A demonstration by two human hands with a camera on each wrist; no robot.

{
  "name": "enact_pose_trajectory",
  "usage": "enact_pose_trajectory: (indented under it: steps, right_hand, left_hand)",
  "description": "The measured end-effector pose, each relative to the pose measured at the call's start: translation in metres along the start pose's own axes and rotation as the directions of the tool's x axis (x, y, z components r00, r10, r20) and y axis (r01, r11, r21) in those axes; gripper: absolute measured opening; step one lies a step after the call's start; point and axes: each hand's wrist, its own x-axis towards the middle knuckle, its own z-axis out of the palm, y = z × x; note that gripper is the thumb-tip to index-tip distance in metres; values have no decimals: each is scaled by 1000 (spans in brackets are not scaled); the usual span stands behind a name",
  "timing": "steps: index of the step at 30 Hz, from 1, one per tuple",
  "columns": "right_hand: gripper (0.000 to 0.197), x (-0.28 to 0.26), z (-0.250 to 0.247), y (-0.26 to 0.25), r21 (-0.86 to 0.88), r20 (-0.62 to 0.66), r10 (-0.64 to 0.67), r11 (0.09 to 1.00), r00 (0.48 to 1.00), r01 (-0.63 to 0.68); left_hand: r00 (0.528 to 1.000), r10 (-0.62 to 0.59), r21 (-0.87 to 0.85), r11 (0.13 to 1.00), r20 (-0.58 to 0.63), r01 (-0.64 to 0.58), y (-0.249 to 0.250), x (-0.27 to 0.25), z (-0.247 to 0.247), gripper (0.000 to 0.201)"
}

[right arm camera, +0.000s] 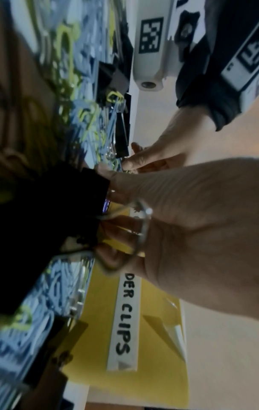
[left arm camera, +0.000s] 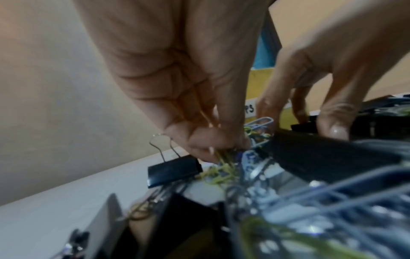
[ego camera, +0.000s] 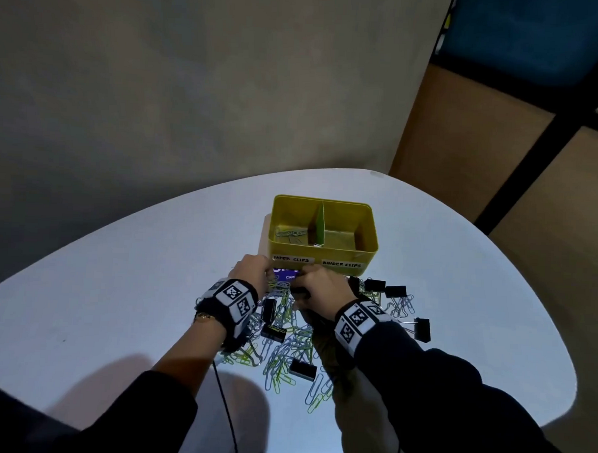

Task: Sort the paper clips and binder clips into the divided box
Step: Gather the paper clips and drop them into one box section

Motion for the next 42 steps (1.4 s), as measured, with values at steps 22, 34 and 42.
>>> enact_pose_trajectory:
  steps: [22,34,42]
  right_hand:
    - [21,-16,3,9,66,-170,-168,981,971,182]
    - [20,-24,-73,17,841,-367,350,520,862,147]
    - [28,26,-100,12,777,-278,340,629,898,3]
  left_hand:
    - [929,159,-466,829,-333,-309,22,-7,-87,10]
    - [959,-65,-533,841,-276,-96,32,41,-58,25]
    - [899,-77,-494,854,-430,-163,21,6,-43,15]
